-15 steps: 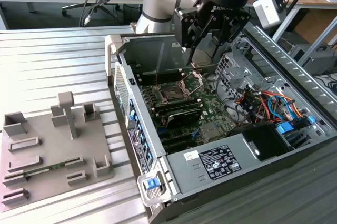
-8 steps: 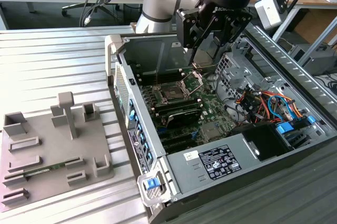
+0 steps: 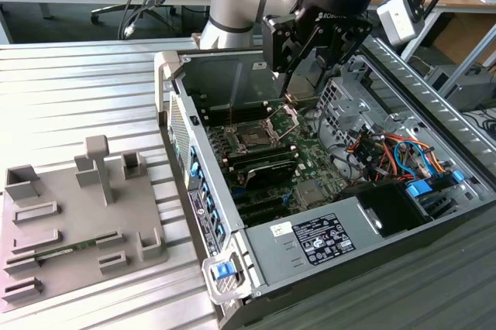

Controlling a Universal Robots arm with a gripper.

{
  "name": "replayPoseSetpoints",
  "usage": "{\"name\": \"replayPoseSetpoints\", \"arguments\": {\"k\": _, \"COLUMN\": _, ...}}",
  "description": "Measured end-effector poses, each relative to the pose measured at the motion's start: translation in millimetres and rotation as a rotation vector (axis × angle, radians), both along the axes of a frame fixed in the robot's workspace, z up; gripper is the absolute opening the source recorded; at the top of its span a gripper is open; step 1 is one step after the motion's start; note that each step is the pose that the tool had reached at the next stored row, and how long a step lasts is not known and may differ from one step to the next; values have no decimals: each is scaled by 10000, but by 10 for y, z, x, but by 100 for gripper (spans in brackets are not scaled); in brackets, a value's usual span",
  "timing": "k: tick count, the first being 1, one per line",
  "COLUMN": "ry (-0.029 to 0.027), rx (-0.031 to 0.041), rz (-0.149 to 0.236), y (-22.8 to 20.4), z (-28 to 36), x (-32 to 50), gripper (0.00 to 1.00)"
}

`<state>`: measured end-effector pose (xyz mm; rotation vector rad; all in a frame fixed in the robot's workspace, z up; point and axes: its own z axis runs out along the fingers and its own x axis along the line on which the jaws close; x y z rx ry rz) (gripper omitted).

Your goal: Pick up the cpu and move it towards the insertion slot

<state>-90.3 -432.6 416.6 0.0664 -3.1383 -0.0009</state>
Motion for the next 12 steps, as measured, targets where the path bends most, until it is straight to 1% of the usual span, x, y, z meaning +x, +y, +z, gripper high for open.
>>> {"name": "replayPoseSetpoints", "arguments": {"k": 12, "ry": 0, "rx": 0, "rz": -1, "y": 0, "z": -23, "x": 54, "gripper": 55}}
